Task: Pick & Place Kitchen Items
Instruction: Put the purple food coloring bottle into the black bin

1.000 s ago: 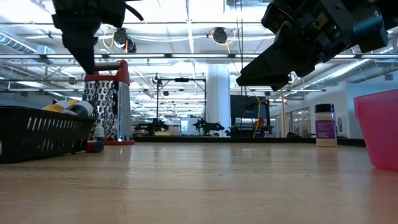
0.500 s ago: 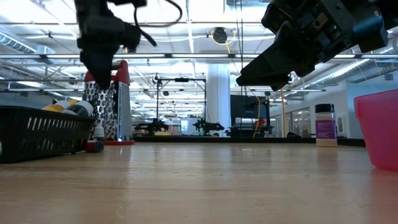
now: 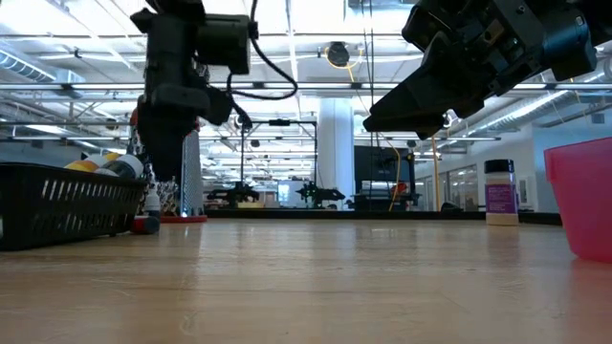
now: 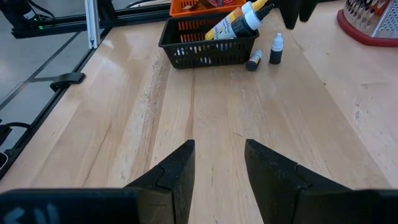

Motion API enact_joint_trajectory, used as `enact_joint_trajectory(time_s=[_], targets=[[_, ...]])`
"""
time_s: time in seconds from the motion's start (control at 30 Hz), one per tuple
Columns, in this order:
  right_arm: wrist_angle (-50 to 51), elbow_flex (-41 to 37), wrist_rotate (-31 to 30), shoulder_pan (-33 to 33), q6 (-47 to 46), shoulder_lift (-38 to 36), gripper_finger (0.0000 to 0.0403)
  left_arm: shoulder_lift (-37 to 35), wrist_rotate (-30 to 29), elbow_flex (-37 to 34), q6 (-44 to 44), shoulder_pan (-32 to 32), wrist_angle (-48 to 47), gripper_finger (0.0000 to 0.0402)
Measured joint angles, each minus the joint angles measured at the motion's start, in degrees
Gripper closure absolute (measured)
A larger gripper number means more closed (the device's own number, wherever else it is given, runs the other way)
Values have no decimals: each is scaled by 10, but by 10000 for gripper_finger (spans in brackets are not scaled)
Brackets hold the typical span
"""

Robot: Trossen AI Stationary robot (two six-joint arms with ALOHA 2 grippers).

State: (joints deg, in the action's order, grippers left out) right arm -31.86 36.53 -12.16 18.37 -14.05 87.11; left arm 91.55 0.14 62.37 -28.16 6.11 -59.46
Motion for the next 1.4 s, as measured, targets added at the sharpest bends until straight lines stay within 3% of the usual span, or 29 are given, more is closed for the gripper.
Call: enact_joint_trajectory(time_s=[0.37, 0.87, 1.4], targets=[[0, 0, 0, 0, 0, 0, 271, 55, 31, 0, -24, 0, 2, 266], [5, 0, 0, 0, 0, 0, 271, 57, 50, 0, -64, -3, 16, 264], [5, 0, 0, 0, 0, 0, 271, 57, 49, 0, -82, -8, 10, 198]])
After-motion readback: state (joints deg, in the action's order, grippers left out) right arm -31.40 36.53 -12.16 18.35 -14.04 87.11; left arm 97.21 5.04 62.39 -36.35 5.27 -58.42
